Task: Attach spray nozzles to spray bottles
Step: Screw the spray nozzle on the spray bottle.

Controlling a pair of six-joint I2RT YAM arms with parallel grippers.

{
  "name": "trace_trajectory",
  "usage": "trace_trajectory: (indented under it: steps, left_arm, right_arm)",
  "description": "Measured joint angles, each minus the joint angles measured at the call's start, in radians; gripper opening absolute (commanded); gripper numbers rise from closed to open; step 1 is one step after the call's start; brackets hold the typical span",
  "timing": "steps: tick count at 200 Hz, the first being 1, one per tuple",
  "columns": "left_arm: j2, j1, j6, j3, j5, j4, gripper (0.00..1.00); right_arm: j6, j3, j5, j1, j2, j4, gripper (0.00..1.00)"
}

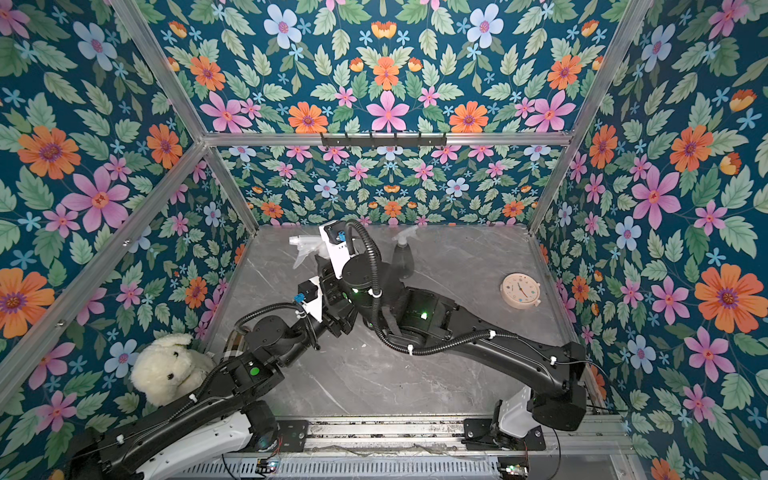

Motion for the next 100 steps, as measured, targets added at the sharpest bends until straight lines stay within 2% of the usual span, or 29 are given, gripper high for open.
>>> trace_trajectory:
  steps: [14,48,84,100]
  left_arm:
    - [-0.011,0.000,0.008,-0.003,0.000,-0.020,0.00]
    - [-0.029,-0.006,0.060,-0.005,0.068,-0.014,0.00]
    - [-0.051,-0.006,0.066,-0.007,0.115,0.017,0.00]
    - [-0.063,-0.006,0.067,-0.010,0.144,0.026,0.00]
  right_arm:
    - [-0.001,-0.027,0.005,0.001,-0.023,0.018,0.45]
    - [-0.063,-0.103,-0.131,-0.002,-0.131,0.014,0.62]
    - [-0.142,-0.226,-0.284,-0.017,-0.293,0.011,0.65]
    - [-0.151,-0.261,-0.469,-0.098,-0.373,0.005,0.65]
